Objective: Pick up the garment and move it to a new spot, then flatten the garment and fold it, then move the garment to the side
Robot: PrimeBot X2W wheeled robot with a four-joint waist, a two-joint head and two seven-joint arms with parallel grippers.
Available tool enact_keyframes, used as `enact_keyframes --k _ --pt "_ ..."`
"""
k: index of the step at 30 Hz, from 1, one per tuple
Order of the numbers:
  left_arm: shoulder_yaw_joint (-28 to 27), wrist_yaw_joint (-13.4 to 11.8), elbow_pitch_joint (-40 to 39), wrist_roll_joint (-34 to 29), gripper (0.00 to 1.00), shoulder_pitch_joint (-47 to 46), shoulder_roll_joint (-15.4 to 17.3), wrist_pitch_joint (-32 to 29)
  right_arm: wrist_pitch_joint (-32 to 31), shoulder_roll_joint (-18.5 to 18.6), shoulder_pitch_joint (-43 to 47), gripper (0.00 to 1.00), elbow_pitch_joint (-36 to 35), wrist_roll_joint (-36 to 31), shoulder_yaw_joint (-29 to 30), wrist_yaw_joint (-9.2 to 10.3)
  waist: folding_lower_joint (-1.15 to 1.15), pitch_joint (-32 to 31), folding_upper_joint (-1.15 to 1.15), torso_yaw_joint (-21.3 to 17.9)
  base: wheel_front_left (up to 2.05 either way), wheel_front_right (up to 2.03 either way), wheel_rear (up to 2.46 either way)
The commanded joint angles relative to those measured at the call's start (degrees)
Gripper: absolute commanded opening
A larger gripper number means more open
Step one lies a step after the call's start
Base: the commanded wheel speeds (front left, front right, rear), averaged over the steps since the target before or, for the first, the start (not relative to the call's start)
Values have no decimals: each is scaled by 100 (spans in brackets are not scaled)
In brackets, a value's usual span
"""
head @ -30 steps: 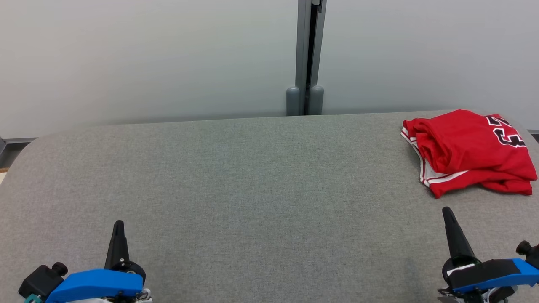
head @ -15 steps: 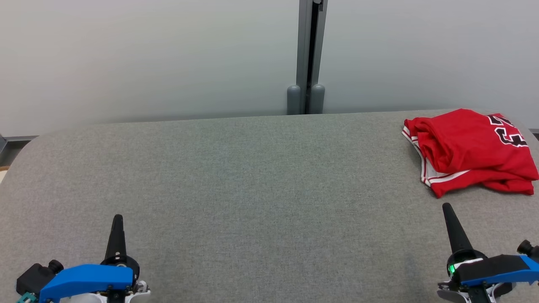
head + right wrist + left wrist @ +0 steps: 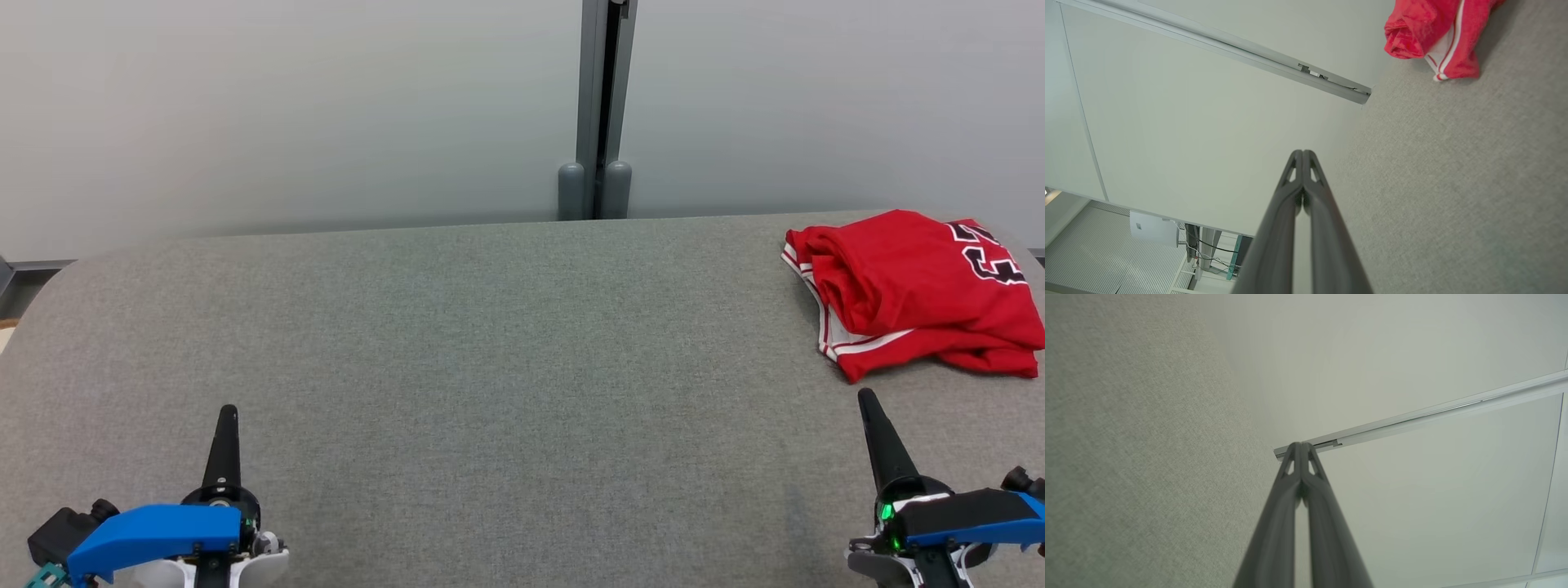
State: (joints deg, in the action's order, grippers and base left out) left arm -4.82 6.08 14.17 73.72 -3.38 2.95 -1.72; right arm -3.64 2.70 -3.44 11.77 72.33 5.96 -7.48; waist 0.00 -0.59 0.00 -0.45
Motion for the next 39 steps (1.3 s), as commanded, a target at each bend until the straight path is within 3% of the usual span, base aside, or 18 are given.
enact_keyframes --k 1,39 --pt "-33 33 -46 142 0 -114 -1 -44 -35 27 -131 0 -9 160 18 -2 0 3 0 2 0 0 0" --pt "-171 158 -19 1742 0 -301 -10 -467 -283 30 -297 0 218 1881 63 -2 0 69 0 41 0 0 0"
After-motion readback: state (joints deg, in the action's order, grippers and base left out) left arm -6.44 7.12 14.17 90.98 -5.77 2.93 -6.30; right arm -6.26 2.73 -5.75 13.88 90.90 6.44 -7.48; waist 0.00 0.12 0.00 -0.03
